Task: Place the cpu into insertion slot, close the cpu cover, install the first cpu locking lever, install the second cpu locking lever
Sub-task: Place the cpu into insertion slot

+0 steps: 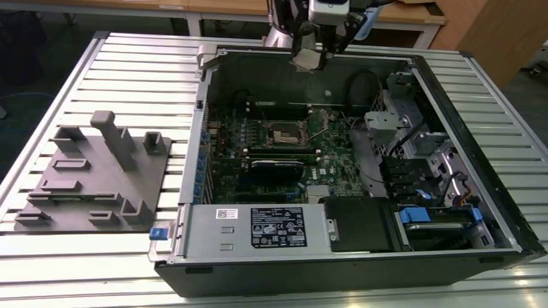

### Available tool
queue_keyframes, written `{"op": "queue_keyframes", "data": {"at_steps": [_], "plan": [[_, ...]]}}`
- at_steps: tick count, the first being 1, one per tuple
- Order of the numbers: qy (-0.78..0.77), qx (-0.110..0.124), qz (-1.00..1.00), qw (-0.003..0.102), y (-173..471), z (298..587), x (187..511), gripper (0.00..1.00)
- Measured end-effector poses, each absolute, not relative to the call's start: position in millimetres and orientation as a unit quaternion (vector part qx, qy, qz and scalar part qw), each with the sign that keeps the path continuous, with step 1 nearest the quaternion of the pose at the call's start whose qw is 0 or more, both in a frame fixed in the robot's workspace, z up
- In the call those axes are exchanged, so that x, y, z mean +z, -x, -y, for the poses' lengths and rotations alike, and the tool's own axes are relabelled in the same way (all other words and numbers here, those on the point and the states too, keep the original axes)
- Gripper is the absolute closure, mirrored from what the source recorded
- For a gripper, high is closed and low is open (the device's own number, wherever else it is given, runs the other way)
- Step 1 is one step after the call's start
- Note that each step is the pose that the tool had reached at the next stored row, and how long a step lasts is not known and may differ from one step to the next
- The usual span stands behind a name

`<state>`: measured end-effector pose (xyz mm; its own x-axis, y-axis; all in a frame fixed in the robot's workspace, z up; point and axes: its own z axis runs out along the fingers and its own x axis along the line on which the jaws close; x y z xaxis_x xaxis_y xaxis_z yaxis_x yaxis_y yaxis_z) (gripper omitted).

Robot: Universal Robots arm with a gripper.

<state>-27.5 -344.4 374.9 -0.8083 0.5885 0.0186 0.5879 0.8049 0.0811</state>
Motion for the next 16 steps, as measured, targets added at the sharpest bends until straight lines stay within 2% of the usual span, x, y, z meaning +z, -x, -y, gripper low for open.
{"op": "queue_keyframes", "data": {"at_steps": [16], "plan": [[-0.343,0.041,-0.939,0.005,30.0,348.5,374.1,0.46]]}}
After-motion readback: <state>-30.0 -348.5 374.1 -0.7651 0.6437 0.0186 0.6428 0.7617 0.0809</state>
